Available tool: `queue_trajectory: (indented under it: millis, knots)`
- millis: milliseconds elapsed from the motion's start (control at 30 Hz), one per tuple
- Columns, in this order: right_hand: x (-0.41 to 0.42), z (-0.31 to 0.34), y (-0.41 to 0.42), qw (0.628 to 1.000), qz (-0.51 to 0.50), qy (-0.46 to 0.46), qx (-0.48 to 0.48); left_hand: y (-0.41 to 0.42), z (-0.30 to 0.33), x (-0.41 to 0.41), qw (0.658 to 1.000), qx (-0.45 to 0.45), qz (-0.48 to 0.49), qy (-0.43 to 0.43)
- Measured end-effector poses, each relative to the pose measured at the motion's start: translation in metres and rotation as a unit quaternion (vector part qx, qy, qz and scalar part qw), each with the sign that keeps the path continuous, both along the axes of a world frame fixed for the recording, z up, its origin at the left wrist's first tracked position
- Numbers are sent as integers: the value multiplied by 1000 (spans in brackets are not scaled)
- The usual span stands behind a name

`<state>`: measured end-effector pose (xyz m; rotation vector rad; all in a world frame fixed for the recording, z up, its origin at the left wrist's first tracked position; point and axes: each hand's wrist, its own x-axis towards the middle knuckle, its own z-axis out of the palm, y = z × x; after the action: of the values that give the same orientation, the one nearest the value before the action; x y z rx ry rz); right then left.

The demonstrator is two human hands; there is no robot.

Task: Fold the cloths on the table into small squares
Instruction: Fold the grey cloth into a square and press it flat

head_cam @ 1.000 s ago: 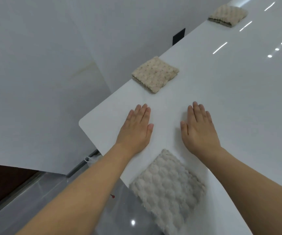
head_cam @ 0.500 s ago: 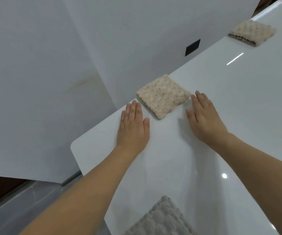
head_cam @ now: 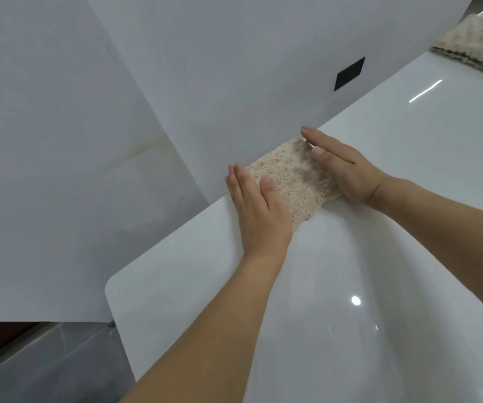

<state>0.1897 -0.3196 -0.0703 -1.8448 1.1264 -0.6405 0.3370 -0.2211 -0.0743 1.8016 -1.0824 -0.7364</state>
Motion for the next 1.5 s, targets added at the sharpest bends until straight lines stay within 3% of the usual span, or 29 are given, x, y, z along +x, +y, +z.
queue_trajectory:
  millis: [133,300,400,467,600,733,1500]
  knots:
    - [3,-7,-6,1000,20,-16,1,-9,2,-6,994,-48,39,92]
    - [2,-14,-9,997,40,35,-57,-12,-3,-10,996,-49,40,61]
    - [2,-18,-9,985,71,113,-105,-16,-8,-7,1000,-22,14,-5]
    - [1,-22,-10,967,96,185,-148,-21,-13,-2,995,25,-13,-98]
    - [-2,-30,-10,929,122,275,-218,-21,-23,9,951,101,-64,-284]
    - [-2,-30,-10,920,121,298,-224,-19,-29,11,931,96,-72,-345]
    - [-8,-25,6,927,92,301,-205,-5,-28,12,913,46,-88,-395]
